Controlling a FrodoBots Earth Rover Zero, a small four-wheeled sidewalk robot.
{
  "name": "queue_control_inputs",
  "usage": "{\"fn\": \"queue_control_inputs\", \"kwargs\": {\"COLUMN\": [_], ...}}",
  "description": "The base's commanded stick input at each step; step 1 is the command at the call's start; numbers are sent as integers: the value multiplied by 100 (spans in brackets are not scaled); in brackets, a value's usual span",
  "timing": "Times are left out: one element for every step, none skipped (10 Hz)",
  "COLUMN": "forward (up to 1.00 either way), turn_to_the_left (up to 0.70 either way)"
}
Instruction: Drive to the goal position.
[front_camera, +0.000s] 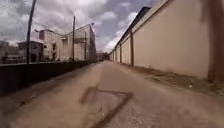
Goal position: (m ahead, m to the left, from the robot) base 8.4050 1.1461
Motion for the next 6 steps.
{"fn": "queue_control_inputs", "kwargs": {"forward": [85,85,85,85,85,85], "turn_to_the_left": [0,0,0,0,0,0]}}
